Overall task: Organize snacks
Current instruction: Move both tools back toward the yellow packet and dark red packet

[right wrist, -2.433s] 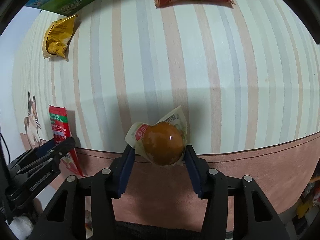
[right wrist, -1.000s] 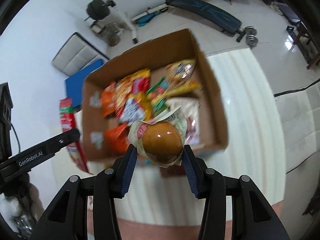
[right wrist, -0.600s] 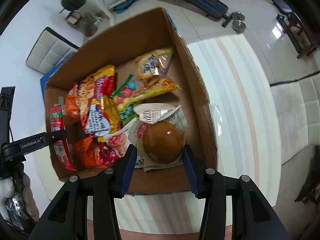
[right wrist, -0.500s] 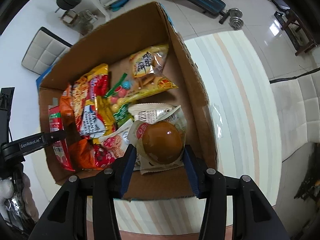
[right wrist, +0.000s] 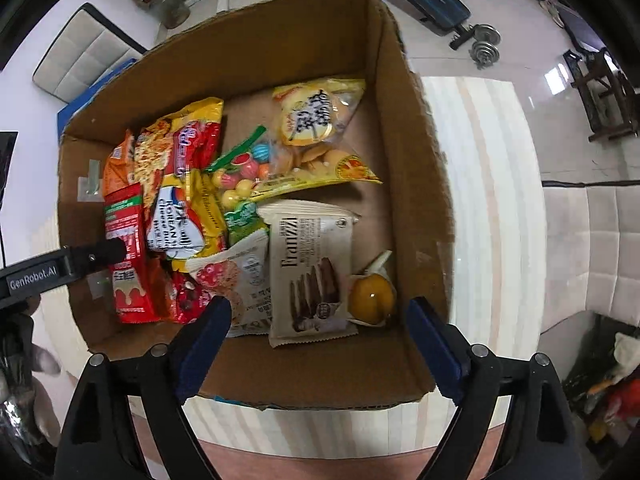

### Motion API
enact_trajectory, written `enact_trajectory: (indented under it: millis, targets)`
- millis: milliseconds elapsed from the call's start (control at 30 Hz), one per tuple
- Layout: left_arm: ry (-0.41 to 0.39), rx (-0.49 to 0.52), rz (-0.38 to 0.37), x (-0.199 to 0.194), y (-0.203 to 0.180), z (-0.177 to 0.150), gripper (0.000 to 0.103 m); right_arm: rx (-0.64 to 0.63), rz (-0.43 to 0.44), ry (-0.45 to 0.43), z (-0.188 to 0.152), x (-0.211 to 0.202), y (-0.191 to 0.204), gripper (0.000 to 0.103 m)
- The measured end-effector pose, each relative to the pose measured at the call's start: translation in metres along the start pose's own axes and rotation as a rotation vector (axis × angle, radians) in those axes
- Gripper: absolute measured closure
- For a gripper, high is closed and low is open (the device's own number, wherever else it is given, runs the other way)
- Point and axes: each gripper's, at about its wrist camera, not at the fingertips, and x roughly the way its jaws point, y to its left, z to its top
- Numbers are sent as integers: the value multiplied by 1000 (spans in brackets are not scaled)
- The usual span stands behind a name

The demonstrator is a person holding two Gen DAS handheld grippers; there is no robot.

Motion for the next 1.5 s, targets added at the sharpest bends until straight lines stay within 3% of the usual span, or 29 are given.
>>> enact_trajectory:
  millis: [533, 1033, 1400, 1500]
  targets:
    - [-244, 35, 11, -44, -3, -74, 15, -68, -8, -169, -39, -42, 17, 11]
    - [-535, 68, 30, -108, -8, -169, 15, -109, -18, -364, -121, -106, 21, 11]
    - [-643, 84, 25, -135, -13, -225, 15, -99, 21, -455, -180, -147, 13, 11]
    - [-645, 91, 24, -132, -13, -230, 2, -82, 42, -463, -189, -150, 11, 7]
